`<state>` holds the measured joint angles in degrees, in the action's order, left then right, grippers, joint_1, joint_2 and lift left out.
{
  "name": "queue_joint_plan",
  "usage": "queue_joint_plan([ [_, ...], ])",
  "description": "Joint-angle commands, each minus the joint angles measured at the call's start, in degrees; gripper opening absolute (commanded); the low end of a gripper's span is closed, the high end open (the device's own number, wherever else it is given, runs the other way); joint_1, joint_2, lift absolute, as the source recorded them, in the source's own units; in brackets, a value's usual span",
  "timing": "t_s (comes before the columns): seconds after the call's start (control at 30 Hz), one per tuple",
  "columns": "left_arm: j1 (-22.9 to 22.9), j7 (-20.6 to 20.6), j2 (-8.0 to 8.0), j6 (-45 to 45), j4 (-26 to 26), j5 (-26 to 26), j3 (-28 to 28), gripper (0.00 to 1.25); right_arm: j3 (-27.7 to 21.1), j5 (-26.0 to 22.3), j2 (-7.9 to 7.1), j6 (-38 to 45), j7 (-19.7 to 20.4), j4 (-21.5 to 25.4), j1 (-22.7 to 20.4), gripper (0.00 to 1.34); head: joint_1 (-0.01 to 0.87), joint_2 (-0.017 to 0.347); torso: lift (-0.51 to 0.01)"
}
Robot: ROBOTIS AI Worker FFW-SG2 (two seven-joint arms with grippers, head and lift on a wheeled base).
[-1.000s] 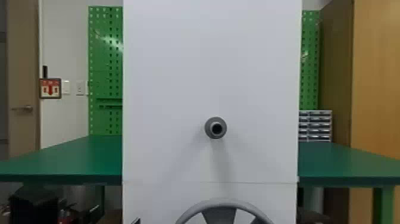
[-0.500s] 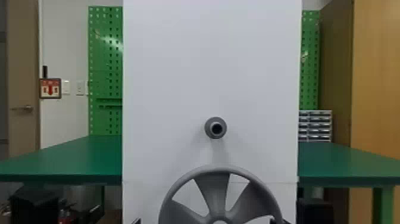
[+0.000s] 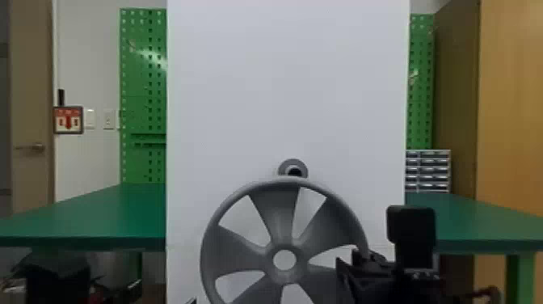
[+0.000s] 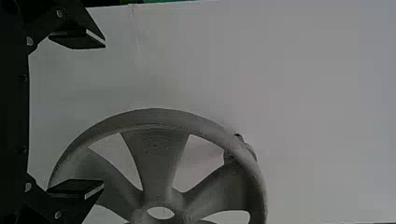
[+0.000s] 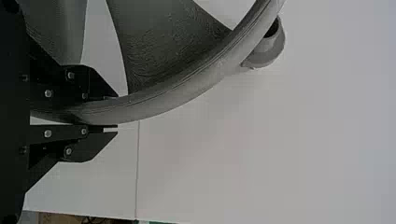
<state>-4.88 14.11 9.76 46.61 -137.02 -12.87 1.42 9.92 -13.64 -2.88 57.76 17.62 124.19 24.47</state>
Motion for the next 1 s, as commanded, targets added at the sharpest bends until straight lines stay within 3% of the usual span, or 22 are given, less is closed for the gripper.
queue_joint_plan([
  [0.0,0.0,0.0,0.0,0.3,0.0,0.1,0.0,1.04,0.0,-1.3,-0.02,1.7,0.3,0.1,2.7,0.15,0.034,0.031,-0.493],
  [0.27,0.0,0.0,0.0,0.6,0.0,0.1,-0.1,1.04,0.9,-0.8,0.42,3.9,1.8,0.2,5.5,0.15,0.034,0.031,-0.493],
  [0.37,0.0,0.0,0.09,0.7,0.0,0.0,-0.2,1.04,1.2,-3.2,0.51,5.1,5.9,0.5,6.4,0.15,0.034,0.031,-0.493],
  [0.5,-0.1,0.0,0.09,0.9,0.0,0.1,-0.4,1.04,2.1,-3.2,0.34,5.8,8.2,1.3,8.0,0.15,0.034,0.031,-0.493],
  [0.97,-0.9,0.0,0.18,2.2,0.0,1.1,-1.7,1.04,1.0,-3.4,-0.72,7.3,9.2,1.5,12.0,0.15,0.034,0.031,-0.493],
])
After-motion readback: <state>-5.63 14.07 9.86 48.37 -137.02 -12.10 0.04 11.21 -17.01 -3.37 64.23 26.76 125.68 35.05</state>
